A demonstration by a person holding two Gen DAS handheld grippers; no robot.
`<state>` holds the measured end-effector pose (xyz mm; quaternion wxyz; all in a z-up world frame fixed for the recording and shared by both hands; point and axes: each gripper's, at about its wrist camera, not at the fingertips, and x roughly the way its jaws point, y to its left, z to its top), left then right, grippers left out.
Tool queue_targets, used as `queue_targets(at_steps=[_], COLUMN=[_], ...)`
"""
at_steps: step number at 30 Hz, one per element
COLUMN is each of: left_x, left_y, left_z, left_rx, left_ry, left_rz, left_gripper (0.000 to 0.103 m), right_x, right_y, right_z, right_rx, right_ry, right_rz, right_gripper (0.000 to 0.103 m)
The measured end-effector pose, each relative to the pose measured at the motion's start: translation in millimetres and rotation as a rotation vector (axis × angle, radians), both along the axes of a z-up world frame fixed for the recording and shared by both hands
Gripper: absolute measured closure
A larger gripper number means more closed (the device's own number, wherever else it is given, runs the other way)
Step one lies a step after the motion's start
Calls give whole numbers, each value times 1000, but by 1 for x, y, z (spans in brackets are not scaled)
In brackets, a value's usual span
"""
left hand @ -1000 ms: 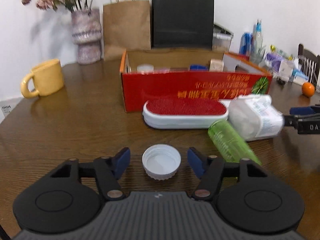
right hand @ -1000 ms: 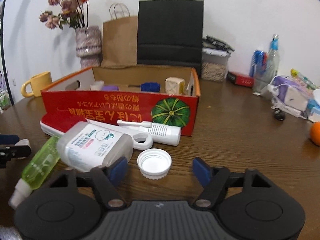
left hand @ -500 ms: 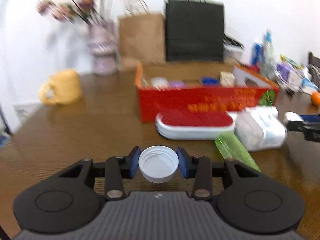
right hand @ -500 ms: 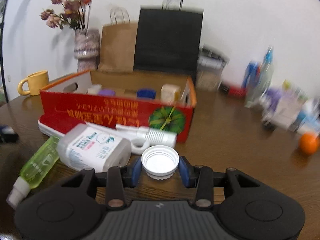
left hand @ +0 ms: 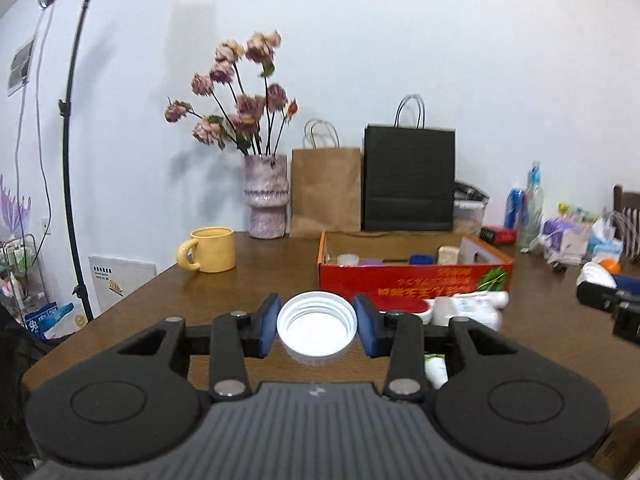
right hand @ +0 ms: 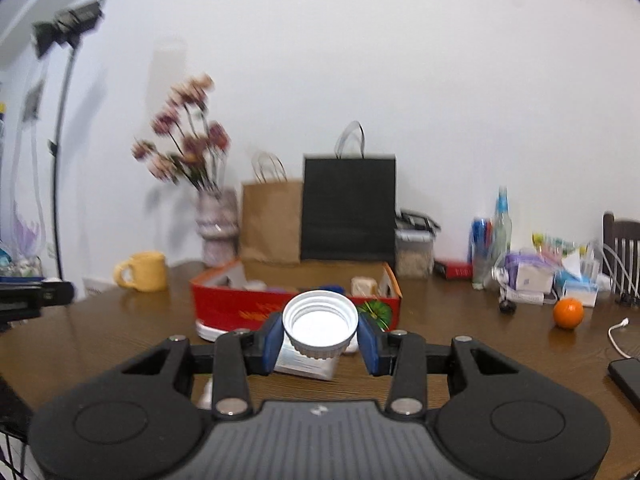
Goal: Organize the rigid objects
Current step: 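Carry the white bottle cap toward the red box with the left tool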
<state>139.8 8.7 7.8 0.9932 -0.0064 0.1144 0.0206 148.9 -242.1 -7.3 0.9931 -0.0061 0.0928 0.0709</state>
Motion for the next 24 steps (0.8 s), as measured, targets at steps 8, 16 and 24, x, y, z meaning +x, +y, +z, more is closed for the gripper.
queue_targets(at_steps=[8, 16, 24], left_x=[-36, -20, 45], left_y=[-12, -15, -6], left_z=[10, 3, 18], left_rx=[-3, -1, -25], left_ry=[-42, 7, 16], left_rz=[-36, -51, -60], left_gripper=[62, 62, 62], right_x=[-53, -39, 22], right_y=[8, -4, -6], right_z=[7, 0, 9], right_rx=[-35, 1, -15], right_ry=[-66, -24, 0], right_rz=[12, -13, 12], right_gripper=[64, 64, 64])
